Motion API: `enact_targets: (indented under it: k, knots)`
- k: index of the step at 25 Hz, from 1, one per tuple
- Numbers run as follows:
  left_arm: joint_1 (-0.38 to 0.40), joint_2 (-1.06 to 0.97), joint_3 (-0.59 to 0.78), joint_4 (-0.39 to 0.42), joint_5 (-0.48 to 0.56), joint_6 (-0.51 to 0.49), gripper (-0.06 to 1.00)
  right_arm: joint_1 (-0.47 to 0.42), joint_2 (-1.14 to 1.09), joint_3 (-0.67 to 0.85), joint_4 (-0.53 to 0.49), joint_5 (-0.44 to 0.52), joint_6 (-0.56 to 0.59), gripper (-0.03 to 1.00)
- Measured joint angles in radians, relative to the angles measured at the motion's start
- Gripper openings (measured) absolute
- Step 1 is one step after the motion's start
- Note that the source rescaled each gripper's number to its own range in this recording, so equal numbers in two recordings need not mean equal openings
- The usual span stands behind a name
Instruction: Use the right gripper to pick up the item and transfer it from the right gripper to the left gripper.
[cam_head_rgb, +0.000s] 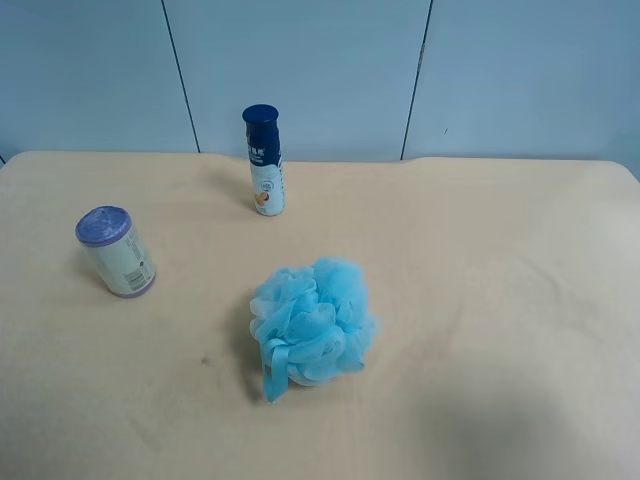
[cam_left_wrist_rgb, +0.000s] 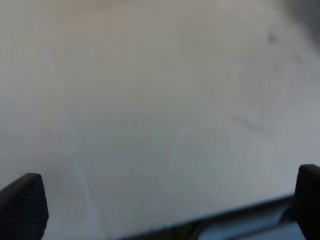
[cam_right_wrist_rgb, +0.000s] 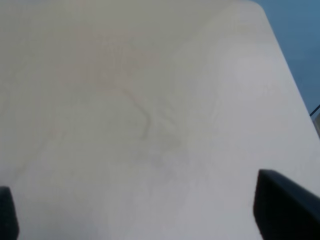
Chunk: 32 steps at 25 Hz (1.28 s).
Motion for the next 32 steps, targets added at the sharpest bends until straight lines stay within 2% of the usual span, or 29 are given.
enact_targets:
  k: [3,8,16,20,24,32]
  knots:
    - [0.000,-0.001,0.028,-0.007,-0.058,0.000,0.99,0.000,0.000,0.000,0.000,0.000,0.000,0.78]
    - [0.000,-0.016,0.035,-0.007,-0.080,0.000,0.99,0.000,0.000,0.000,0.000,0.000,0.000,0.78]
    - [0.009,-0.291,0.035,-0.007,-0.081,-0.018,0.99,0.000,0.000,0.000,0.000,0.000,0.000,0.78]
    - [0.090,-0.346,0.035,0.003,-0.080,-0.041,0.99,0.000,0.000,0.000,0.000,0.000,0.000,0.78]
    - [0.209,-0.347,0.035,0.003,-0.080,-0.044,0.99,0.000,0.000,0.000,0.000,0.000,0.000,0.78]
    - [0.221,-0.347,0.035,0.005,-0.080,-0.045,0.99,0.000,0.000,0.000,0.000,0.000,0.000,0.78]
